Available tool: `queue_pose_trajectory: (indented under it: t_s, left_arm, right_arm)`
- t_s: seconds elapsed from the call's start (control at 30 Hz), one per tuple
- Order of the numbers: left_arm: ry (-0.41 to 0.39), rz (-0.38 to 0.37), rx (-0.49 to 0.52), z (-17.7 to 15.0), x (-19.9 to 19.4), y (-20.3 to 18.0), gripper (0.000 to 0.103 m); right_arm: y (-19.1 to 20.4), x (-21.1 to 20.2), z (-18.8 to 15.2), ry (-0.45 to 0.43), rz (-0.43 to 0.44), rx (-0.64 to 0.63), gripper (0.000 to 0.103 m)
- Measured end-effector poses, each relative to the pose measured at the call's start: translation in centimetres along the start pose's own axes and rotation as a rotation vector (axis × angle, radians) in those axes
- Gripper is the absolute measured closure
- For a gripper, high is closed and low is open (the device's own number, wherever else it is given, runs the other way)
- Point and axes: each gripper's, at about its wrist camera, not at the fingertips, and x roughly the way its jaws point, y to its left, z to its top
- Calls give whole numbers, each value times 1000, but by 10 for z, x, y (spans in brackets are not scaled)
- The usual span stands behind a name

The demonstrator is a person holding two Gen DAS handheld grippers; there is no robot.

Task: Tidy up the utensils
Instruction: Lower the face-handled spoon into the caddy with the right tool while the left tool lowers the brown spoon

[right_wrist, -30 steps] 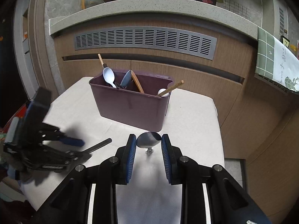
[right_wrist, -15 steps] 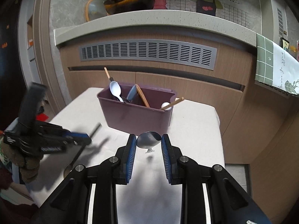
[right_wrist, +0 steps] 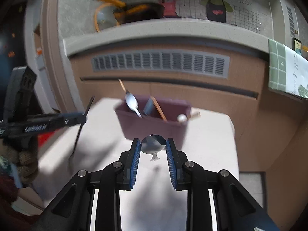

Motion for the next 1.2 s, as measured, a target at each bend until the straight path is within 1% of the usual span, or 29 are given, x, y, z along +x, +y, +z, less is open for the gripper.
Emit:
queue_pose_trajectory:
  t_s: [0.03, 0.07, 0.1, 0.13, 0.17, 0.2, 0.23, 0.3, 0.37, 0.43, 0.47, 0.57, 0.63, 0.7, 0.77, 0.87, 0.93, 1.0, 1.07, 1.1, 1.2]
  left_arm:
    - [-89, -25, 14, 25, -17, -7, 91]
    - [-154, -34, 25, 43, -28, -12, 91]
    - [-216, -40, 33, 59, -37, -17, 91]
    - [-302, -50, 36, 79, -48, -22, 91]
    - [-354, -50, 34, 90, -52, -24, 91]
    - [-417, -42, 29, 101, -54, -25, 91]
    - [-459, -31, 21, 109, -52, -25, 91]
    - [-491, -13, -3, 120, -40, -19, 91]
    - [-491, 8, -25, 123, -23, -12, 91]
    - [-470, 41, -39, 121, -2, -5, 91]
    - [-457, 45, -44, 120, 8, -2, 91]
    - [-398, 60, -54, 112, 37, 11, 91]
    - [-359, 59, -67, 108, 52, 18, 91]
    - [-339, 56, -76, 104, 60, 21, 91]
    - [-314, 57, -83, 97, 65, 23, 91]
    - [-293, 48, -77, 86, 64, 24, 91]
    - [-284, 52, -65, 79, 60, 23, 91]
    - [-257, 47, -63, 67, 56, 24, 91]
    - [-233, 43, -68, 55, 52, 25, 91]
    - [-219, 43, -69, 50, 50, 25, 91]
    - [-191, 43, -70, 31, 45, 24, 91]
  right_arm:
    - [3, -11, 17, -45, -2, -27, 79]
    - [6, -22, 34, -86, -22, -60, 79]
    - [10, -33, 57, -129, -65, -101, 79]
    - [11, -39, 72, -152, -89, -116, 79]
    - [11, -43, 88, -173, -104, -122, 79]
    - [9, -45, 102, -178, -103, -115, 79]
    - [3, -42, 119, -165, -88, -91, 79]
    - [-5, -34, 136, -142, -68, -49, 101]
    - [-13, -19, 146, -119, -70, -24, 101]
    - [-17, -2, 146, -96, -100, -19, 101]
    - [-20, 7, 146, -82, -103, -21, 101]
    - [-27, 27, 136, -45, -83, -12, 101]
    - [-29, 33, 129, -31, -91, -18, 101]
    - [-31, 40, 122, -13, -102, -30, 101]
    - [-31, 41, 114, -12, -69, -31, 101]
    - [-28, 33, 90, 15, 70, -47, 98]
    - [-22, 32, 63, 80, 154, -73, 96]
    - [-19, 35, 37, 132, 143, -82, 94]
    - [-24, 48, 3, 214, 95, -51, 89]
    - [-28, 57, -10, 251, 82, -20, 88]
    - [-50, 89, -55, 399, 42, 127, 88]
